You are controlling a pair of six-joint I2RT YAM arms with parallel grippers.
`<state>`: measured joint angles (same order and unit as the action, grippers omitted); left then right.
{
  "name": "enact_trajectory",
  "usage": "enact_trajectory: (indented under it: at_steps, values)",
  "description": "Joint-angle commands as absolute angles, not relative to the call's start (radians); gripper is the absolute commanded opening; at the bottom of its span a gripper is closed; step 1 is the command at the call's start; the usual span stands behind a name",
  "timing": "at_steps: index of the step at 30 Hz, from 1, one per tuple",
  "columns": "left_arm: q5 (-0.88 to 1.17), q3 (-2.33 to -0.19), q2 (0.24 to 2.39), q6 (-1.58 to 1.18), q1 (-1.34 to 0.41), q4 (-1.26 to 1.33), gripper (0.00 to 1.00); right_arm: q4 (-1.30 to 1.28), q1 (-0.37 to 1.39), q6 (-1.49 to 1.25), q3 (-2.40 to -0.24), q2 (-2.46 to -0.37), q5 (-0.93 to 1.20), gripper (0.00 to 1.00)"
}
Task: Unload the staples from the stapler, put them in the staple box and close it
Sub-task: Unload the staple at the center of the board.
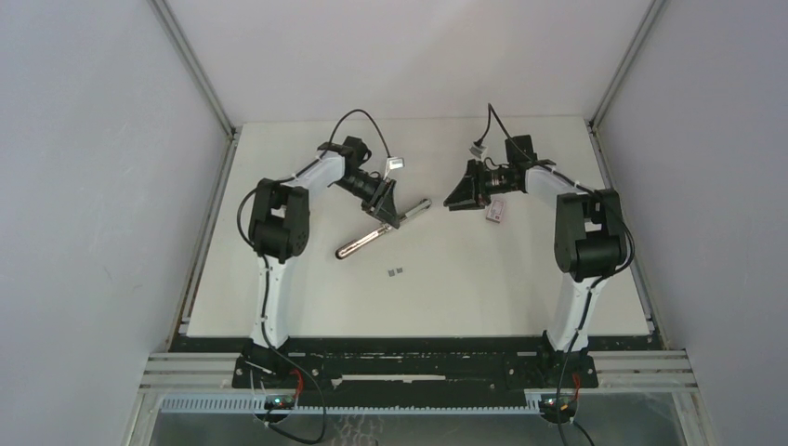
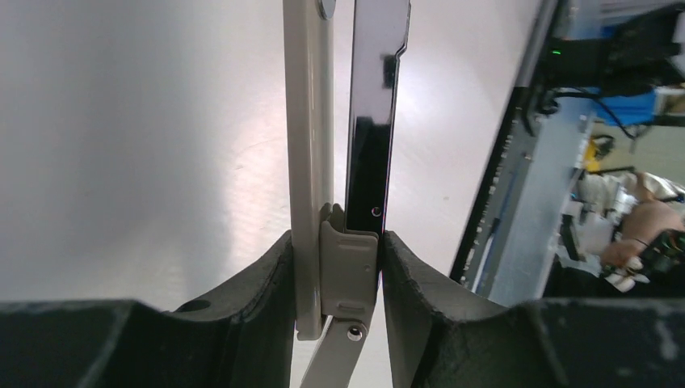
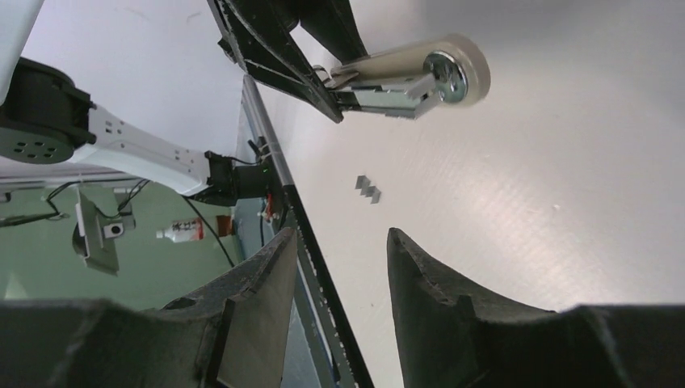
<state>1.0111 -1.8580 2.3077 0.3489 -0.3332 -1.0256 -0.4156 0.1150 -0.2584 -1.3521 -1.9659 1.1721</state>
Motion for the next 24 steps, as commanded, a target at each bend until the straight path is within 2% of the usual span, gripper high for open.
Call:
enact_trajectory:
  at_steps: [1,10,24]
  values:
    - [0.871,-1.887,2.26,0.264,-0.328,-0.966,0.0,-0.457,0.096,-0.209,-1.401,-1.954,1.132,0.45]
    - [0.641,-1.89,2.253,0.259,-0.333,-0.911,0.0,-0.486,0.081,-0.178,-1.407,-1.898,1.102,0.45]
    - [0.227,-1.706,2.116,0.347,-0.475,-0.716,0.0,-0.561,0.08,-0.073,-1.43,-1.818,1.015,0.45]
